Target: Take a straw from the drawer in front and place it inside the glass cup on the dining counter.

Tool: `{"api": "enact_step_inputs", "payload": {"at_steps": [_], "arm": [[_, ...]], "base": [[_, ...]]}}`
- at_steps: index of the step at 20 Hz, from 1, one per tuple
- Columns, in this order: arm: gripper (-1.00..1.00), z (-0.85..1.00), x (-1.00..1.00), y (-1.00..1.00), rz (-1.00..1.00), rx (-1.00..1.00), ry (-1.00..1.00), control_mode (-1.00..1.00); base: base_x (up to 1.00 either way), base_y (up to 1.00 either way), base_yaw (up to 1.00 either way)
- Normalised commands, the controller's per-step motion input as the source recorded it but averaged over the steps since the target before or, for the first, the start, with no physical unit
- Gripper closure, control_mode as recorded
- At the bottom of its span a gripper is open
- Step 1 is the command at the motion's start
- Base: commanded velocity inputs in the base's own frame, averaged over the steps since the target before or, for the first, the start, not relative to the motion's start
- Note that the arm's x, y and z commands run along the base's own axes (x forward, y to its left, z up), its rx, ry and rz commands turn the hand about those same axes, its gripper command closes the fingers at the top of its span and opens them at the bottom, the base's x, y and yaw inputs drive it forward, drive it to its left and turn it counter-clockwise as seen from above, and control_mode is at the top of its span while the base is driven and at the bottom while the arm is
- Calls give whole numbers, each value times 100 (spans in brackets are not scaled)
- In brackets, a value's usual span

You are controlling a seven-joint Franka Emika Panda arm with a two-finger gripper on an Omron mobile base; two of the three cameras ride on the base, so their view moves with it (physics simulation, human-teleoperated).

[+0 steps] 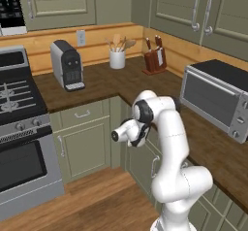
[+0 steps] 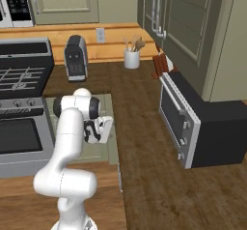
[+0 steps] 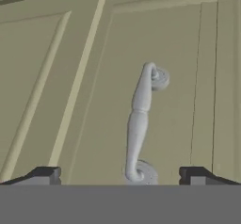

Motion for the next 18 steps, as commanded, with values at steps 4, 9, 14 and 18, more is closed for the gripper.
{"api": "enact_step_inputs", "payload": {"at_steps": [4, 9, 14, 18], "arm": [[-100, -19, 29, -9, 0, -4, 0, -100], [-100, -7, 1, -32, 0, -8, 0, -100], [100, -4, 0, -26, 0, -4, 0, -100], [100, -5, 0, 7, 0, 0, 0, -100]], "base": [[0, 0, 0], [0, 0, 0], [0, 0, 0], [0, 0, 0]]}}
